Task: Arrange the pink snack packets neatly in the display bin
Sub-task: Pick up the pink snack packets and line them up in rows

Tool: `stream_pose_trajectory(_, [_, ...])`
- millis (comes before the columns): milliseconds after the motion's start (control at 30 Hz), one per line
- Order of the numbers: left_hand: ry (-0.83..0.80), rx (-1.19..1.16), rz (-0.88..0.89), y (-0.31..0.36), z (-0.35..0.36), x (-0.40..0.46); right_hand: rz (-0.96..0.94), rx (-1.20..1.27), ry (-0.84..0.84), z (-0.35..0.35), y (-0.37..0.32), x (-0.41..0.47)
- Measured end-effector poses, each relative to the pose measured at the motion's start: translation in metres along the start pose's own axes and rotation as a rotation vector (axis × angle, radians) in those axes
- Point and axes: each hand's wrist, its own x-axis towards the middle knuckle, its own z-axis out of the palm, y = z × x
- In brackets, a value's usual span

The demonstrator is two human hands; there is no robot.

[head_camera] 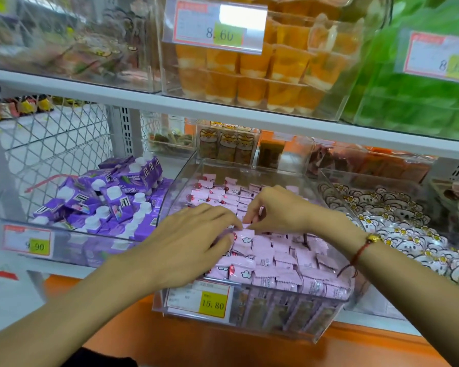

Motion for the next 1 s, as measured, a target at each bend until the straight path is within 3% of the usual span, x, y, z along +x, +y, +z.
stream_pose_trajectory(200, [-0.122, 0.078, -0.025, -0.004, 0.005, 0.003, -0.029, 0.102, 0.06, -0.001, 0.0, -0.006])
stream_pose_trajectory(367, [-0.188, 0.079, -0.031, -0.003, 0.0, 0.008, -0.025, 0.025, 0.306, 0.013, -0.003, -0.014])
stream_pose_trajectory(533, [-0.17, 0.078, -0.023, -0.002, -0.001, 0.01, -0.081, 0.188, 0.596, 0.014, -0.005, -0.025])
stream_pose_trajectory(833, [0.109, -0.05, -0.151, 0.001, 0.002, 0.016, -0.023, 0.362, 0.424, 0.016, 0.004, -0.024])
stream_pose_trajectory(1000, [0.015, -0.204, -0.207, 0.002, 0.004, 0.041, -0.018, 0.465, 0.405, 0.018, 0.007, -0.023])
